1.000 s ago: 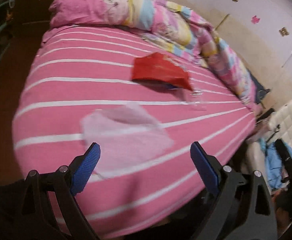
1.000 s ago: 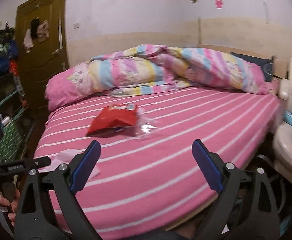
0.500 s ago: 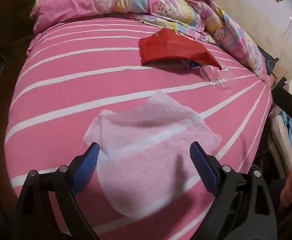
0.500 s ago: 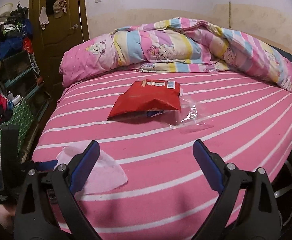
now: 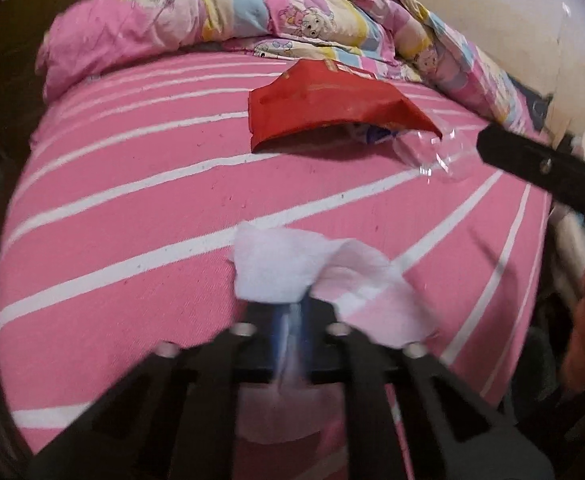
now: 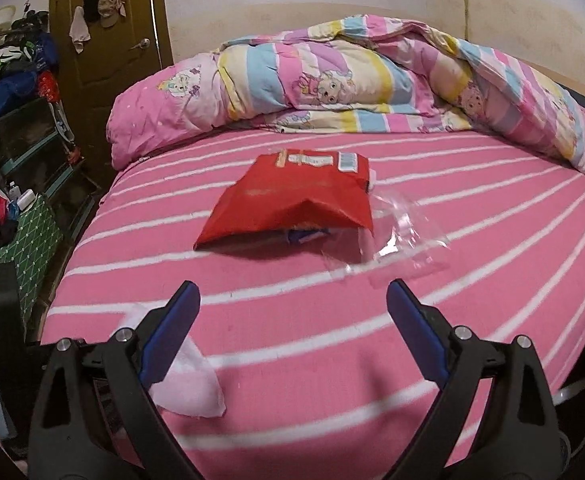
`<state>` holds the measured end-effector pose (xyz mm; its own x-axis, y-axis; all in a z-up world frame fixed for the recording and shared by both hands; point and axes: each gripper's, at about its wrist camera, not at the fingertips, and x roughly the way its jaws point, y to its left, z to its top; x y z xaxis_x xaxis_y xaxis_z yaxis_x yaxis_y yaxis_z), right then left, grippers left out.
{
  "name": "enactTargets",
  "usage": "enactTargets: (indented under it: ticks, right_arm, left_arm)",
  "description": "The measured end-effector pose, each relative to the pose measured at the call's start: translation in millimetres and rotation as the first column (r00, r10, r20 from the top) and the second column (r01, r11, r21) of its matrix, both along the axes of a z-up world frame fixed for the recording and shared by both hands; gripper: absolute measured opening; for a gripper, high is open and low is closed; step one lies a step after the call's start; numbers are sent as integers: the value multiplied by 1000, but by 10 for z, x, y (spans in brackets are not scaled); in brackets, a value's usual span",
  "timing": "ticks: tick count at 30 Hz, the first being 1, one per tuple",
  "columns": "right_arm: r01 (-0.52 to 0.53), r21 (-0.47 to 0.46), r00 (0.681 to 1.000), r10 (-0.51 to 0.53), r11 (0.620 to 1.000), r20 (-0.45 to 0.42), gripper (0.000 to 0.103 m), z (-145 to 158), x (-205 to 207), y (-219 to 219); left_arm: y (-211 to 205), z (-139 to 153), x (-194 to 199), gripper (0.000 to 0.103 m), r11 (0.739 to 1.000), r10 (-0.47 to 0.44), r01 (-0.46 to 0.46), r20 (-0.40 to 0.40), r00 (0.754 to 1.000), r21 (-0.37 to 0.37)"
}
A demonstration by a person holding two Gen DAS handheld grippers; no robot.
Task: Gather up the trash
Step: 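Return to the bed and grasp a pink tissue with the left tool, then grasp the red snack bag with the right tool and lift it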
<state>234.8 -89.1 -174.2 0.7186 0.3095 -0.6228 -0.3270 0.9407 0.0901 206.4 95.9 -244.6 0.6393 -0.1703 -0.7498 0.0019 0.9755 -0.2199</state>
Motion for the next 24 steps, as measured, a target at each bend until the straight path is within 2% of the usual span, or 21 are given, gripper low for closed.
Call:
enactTargets:
  ticks: [6,8,15,21,24]
  right_arm:
    - [-47,83,999,48,995,-17,93,13,261,53]
    - [-57,155,996,66,986,-55,93,-12,388,40]
    - [-23,305,970,95,952,-225,93,-207,753,64]
    - [-14,339,962,105,941,-253,93,-293,933,198]
    - [-1,377,954,114,926,-277,89,-368,1045,264]
  left_arm:
    - [99,43,146,1,991,-14,12,-8,1000,-135]
    - [114,60,190,1,987,-7,6,-6,1000,-161]
    - [240,104,398,1,982,31,-31,-1,1000,-188]
    - [494,156,570,1,979,88,-88,-6,996,-183]
    - [649,197,631,1,978,120,-119,-9,993,-174]
